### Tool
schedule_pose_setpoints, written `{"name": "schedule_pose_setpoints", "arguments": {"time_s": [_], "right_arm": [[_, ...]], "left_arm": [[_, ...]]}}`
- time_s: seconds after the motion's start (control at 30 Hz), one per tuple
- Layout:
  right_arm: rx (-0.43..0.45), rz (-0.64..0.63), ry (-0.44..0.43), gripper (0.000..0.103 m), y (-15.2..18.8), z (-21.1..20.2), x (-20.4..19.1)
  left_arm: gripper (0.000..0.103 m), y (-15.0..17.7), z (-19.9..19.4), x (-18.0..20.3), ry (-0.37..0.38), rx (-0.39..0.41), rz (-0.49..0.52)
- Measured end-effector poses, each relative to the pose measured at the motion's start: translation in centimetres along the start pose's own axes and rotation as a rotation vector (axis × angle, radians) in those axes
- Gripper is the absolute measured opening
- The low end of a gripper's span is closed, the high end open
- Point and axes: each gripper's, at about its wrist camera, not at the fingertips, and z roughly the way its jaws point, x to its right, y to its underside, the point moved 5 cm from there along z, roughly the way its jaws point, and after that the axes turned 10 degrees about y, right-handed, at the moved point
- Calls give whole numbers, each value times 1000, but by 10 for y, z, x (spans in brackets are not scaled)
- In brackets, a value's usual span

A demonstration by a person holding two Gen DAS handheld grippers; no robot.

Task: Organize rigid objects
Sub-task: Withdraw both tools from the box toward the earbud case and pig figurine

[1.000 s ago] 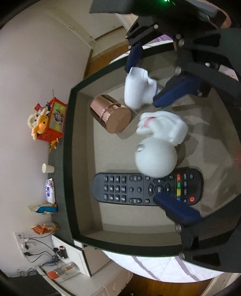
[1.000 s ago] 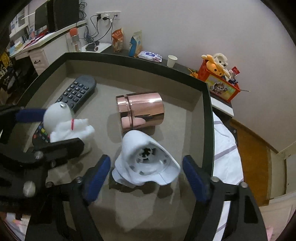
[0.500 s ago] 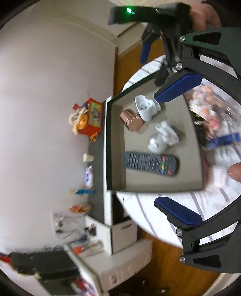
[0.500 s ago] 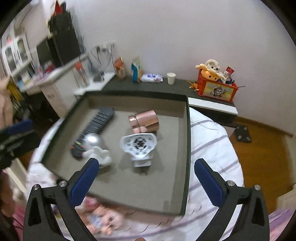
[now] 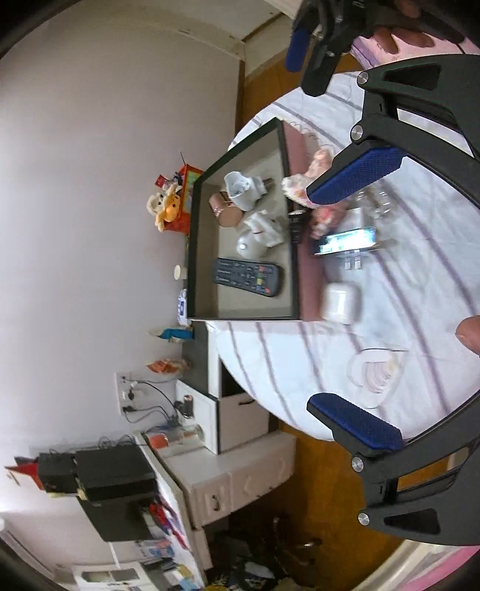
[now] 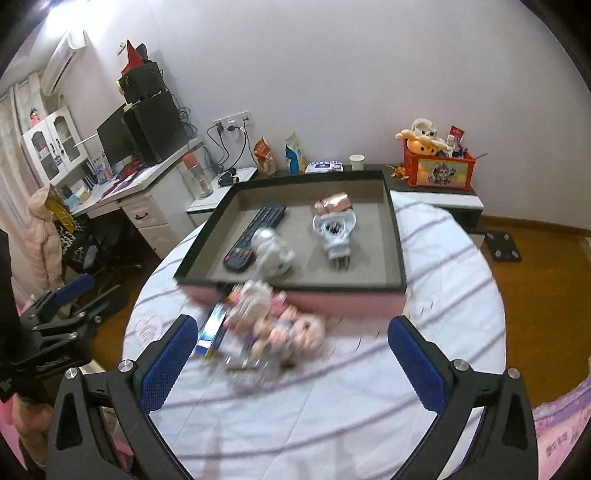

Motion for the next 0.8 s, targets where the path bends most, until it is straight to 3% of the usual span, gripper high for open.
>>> {"name": "schedule_pose_setpoints", "arguments": {"time_s": [0.33, 0.8], "right_arm": [[-24, -17, 17, 103, 27, -11, -14], [-42, -30, 18, 103, 34, -11, -19]], "left_arm": [[103, 32, -17, 5, -17, -28, -33], [103, 50, -14, -5, -21, -71, -62]]}}
